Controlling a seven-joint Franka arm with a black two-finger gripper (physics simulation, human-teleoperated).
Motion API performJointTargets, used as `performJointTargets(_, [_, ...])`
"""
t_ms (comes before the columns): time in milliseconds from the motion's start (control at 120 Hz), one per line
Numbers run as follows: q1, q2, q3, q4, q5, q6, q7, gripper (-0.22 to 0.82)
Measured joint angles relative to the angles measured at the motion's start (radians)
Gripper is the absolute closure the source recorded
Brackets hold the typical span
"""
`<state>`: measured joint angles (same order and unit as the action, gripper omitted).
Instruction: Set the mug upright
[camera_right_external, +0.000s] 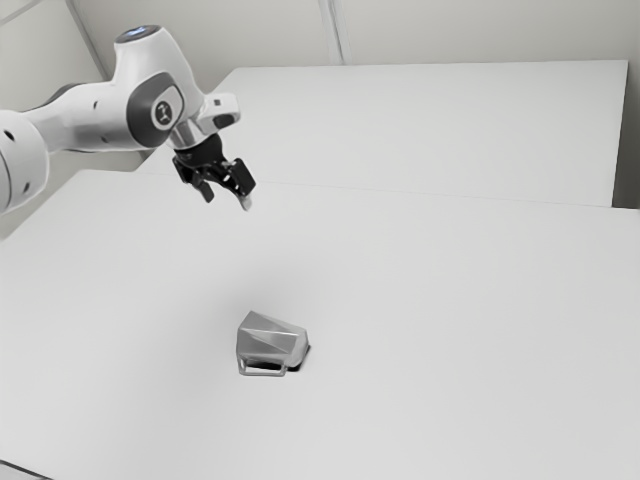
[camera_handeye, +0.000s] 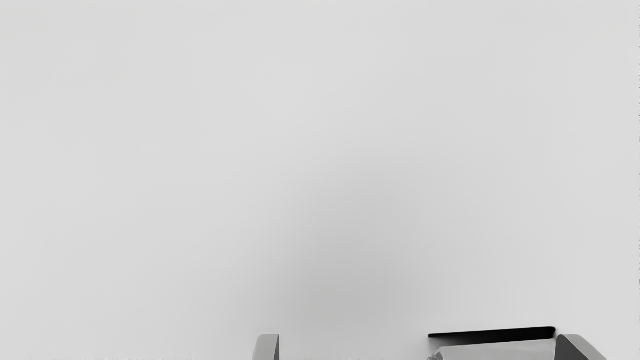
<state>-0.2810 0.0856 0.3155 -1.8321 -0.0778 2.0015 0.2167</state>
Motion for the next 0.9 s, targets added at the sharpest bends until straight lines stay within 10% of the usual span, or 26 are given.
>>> performJointTargets(250, [-0.018, -0.104, 0.053, -0.223, -0.130, 0.028, 0.034, 0.00])
performJointTargets(900, [0.039, 0.040, 0.126, -0.391, -0.725, -0.055, 0.401, 0.00])
